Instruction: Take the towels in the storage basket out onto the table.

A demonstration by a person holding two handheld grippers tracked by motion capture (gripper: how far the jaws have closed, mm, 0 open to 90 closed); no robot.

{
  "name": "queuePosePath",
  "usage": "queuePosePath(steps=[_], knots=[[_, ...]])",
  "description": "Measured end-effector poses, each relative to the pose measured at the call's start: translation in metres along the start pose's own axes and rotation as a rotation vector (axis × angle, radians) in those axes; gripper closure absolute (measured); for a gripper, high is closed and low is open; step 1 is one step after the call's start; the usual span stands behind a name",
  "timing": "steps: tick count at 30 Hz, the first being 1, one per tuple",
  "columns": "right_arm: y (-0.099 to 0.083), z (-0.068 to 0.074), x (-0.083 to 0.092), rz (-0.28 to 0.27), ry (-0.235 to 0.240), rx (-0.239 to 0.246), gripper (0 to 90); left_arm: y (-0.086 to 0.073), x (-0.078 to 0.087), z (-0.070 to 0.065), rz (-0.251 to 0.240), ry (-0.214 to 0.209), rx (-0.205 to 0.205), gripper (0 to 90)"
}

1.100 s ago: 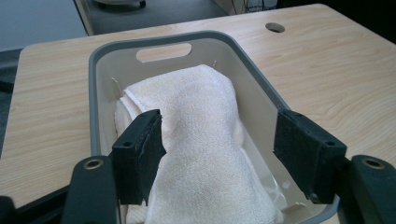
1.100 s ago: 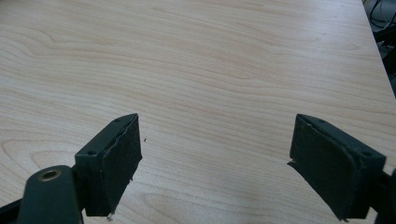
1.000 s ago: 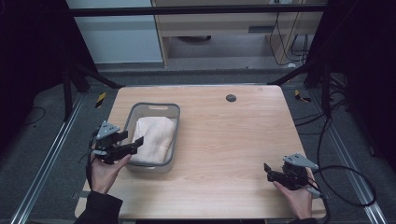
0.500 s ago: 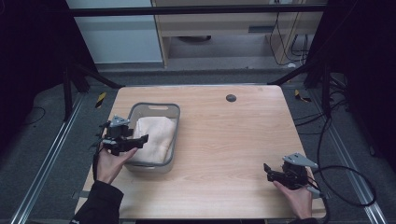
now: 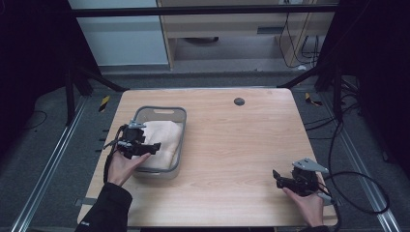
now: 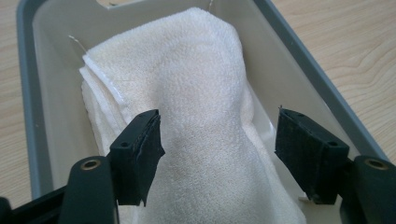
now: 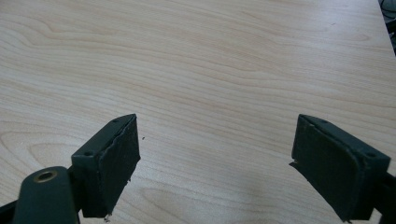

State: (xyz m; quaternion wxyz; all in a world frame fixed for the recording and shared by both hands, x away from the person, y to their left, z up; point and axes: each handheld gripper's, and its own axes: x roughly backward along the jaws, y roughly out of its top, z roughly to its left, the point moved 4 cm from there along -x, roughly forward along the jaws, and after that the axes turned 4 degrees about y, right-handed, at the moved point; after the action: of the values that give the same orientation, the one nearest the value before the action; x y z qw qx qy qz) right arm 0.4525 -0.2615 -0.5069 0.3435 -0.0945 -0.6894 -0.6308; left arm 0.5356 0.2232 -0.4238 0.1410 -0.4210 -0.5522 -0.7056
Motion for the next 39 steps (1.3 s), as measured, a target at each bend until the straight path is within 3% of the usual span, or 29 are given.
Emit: queuePosePath(steps=[22, 26, 32, 39], knots=[[-0.003, 0.001, -0.004, 0.045, 0.021, 0.005, 13.4, -0.01, -0.037, 0.001, 0.162, 0.024, -0.014, 30.0], [-0.003, 0.001, -0.005, 0.051, 0.022, 0.007, 12.9, -0.011, -0.04, 0.001, 0.189, 0.037, -0.023, 36.6], [-0.004, 0.001, -0.005, 0.056, 0.023, 0.006, 12.8, -0.013, -0.043, 0.002, 0.217, 0.033, 0.006, 46.6], [-0.004, 0.001, -0.005, 0.059, 0.024, 0.013, 12.8, -0.013, -0.042, 0.003, 0.221, 0.038, 0.02, 55.2]])
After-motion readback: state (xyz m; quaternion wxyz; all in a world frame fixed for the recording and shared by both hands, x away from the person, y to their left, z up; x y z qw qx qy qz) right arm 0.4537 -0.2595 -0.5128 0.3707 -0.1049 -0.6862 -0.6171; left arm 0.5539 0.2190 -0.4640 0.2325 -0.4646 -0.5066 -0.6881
